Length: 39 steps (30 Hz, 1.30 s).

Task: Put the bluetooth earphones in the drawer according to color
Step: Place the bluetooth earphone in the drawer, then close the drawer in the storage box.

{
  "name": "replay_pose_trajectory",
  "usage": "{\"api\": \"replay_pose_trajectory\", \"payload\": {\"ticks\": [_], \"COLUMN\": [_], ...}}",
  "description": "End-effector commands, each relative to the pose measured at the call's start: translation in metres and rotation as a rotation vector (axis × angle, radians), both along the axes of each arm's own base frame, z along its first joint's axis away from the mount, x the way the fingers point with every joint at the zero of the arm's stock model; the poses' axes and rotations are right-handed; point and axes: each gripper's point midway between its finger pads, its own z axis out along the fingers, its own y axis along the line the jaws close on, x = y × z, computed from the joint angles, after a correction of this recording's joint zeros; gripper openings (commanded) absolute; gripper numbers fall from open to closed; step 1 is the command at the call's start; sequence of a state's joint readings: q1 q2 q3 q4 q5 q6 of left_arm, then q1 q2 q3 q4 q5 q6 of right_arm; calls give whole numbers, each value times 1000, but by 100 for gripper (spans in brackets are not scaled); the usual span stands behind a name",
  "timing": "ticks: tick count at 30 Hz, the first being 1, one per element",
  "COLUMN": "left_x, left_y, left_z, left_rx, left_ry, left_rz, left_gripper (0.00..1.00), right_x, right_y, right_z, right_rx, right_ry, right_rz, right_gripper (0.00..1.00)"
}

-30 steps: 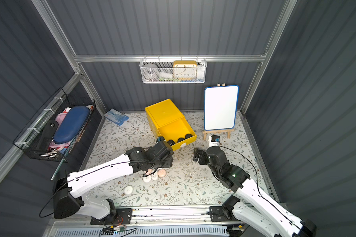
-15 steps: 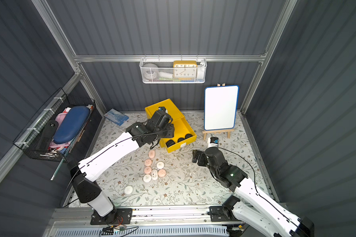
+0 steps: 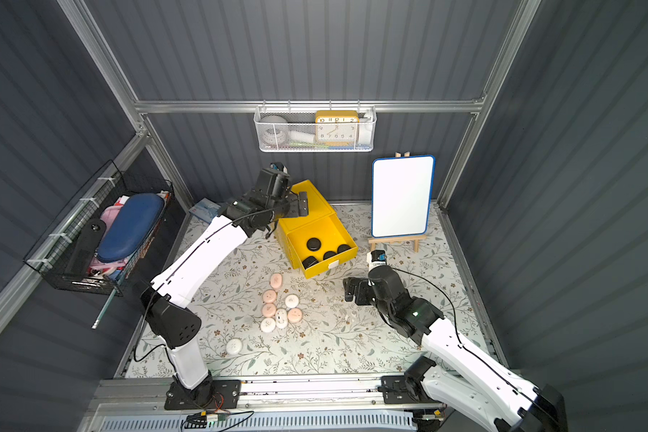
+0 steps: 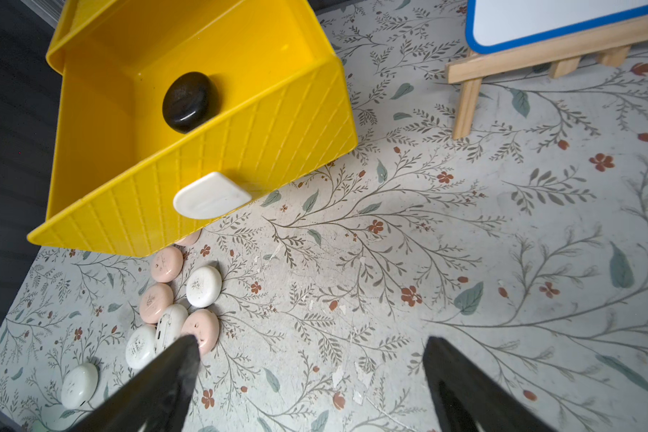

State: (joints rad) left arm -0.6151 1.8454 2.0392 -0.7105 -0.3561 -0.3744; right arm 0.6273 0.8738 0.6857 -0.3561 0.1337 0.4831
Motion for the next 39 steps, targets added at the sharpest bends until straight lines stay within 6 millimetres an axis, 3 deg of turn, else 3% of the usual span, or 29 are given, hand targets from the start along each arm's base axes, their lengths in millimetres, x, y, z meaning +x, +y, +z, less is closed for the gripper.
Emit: {"api": "replay_pose_trajectory", "payload": {"ticks": [1, 9, 12, 17, 26, 34, 39], "left_x": [19, 76, 89, 101, 93, 79, 73], "left_y": [12, 54, 60, 59, 59, 58, 58], "left_z": [3, -36, -50, -83, -130, -150, -154], "left_rx": [-7, -78, -98, -106, -92, -97, -101], "left_ry": [-13, 62, 87, 136, 205, 256, 267], "left_rz": [-35, -36, -50, -79, -84, -107, -118], "left_gripper": [99, 99, 99, 99, 93, 88, 87], "right_x": [1, 16, 26, 45, 97, 128, 159], "right_y": [9, 27, 34, 44, 62, 82, 104], "right_z": [5, 17, 20, 28, 37, 53, 55], "right_rx": [15, 86, 114, 147, 225, 353, 434], "right_ry": [-26, -35, -21, -23, -31, -80, -82], "right_rz": [54, 85, 90, 91, 65, 73, 99], "right_gripper": [94, 76, 63, 57, 47, 45, 44]}}
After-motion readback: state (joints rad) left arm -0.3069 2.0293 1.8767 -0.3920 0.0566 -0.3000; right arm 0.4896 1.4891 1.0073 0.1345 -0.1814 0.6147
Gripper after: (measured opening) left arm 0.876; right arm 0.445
